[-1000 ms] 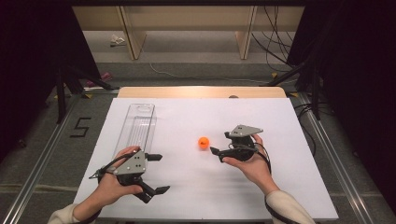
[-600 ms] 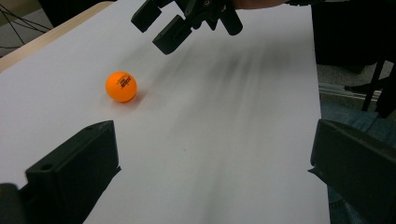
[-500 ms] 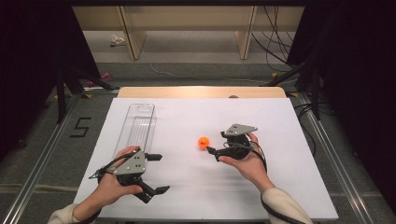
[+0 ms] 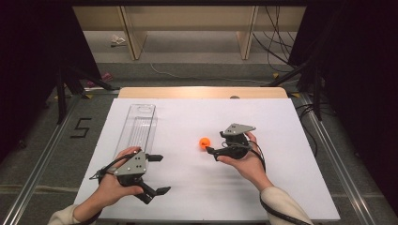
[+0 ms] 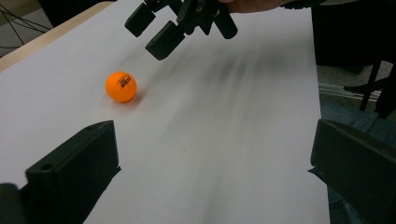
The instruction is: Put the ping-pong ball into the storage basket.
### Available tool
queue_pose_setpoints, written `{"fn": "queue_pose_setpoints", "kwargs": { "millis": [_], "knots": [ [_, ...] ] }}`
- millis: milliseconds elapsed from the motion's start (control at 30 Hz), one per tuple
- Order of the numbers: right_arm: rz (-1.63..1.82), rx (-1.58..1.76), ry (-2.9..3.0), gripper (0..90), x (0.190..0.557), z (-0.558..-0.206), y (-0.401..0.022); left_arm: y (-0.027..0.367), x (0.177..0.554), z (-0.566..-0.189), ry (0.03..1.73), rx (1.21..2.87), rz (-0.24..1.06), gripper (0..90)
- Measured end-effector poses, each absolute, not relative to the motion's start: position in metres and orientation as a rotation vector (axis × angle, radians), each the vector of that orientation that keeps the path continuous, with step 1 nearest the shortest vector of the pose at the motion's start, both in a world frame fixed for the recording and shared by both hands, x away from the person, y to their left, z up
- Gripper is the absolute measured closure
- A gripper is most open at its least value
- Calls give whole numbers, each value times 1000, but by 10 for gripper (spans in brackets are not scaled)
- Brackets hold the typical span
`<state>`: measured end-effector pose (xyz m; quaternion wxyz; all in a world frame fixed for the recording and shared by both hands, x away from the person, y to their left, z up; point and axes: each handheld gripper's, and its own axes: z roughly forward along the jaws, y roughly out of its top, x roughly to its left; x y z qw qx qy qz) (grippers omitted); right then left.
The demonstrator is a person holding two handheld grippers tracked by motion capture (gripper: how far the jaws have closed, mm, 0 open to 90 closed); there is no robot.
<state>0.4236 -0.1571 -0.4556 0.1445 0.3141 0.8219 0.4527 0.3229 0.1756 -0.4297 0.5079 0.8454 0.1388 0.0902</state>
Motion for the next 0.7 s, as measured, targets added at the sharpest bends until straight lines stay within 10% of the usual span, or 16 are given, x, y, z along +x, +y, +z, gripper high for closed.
{"fn": "queue_pose_setpoints", "kwargs": {
  "millis": [700],
  "knots": [
    [1297,898,2375,160,428,-457,-152,176,322,-430,333,2037,219,7]
  ]
}}
